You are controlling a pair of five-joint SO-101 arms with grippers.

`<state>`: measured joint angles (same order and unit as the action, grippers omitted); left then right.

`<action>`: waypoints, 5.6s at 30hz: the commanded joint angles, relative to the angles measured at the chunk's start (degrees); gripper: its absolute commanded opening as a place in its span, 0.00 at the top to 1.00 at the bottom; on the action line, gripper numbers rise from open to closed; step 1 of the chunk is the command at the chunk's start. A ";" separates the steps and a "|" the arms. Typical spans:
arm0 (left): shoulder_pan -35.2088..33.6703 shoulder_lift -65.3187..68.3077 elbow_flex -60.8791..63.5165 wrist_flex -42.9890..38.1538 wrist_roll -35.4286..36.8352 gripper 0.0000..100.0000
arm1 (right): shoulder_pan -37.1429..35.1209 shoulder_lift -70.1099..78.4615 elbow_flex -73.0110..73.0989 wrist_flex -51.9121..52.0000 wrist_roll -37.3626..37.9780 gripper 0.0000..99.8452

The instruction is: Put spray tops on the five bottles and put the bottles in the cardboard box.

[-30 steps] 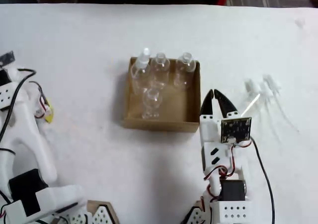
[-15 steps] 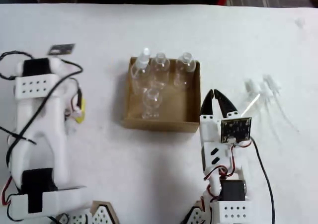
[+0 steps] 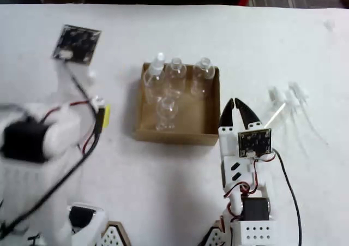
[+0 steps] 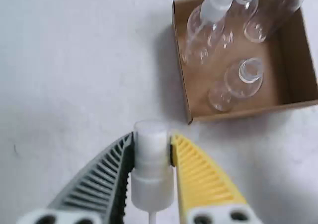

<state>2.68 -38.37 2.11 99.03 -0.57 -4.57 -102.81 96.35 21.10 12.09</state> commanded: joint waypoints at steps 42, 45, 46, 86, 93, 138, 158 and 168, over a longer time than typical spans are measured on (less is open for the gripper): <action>21.14 -10.68 40.62 -94.68 2.11 0.98 | 0.13 -0.31 0.44 -0.04 1.67 0.98; 20.62 -2.07 34.20 -96.70 2.11 0.98 | 0.13 -0.31 0.44 -0.04 1.67 0.98; 20.62 0.57 31.91 -96.70 2.11 0.98 | 0.13 -0.31 0.44 -0.04 1.67 0.98; 16.66 34.15 8.44 -96.88 2.02 0.98 | 0.04 -0.31 0.44 -0.48 1.67 0.98; 16.92 34.86 12.57 -100.22 1.76 0.98 | 0.04 -0.31 0.44 -0.48 1.67 0.98; 16.48 36.62 18.11 -99.25 2.20 0.77 | 0.13 -0.31 0.44 -0.84 1.67 0.98; 15.08 19.74 14.33 -89.93 2.20 0.77 | 0.13 -0.31 0.44 -0.84 1.67 0.98; 1.19 -9.36 15.30 -59.87 9.23 0.77 | 0.22 -0.31 0.44 -0.84 1.67 0.98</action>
<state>10.68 -35.47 19.60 26.33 7.43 -4.57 -102.81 96.35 21.10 13.14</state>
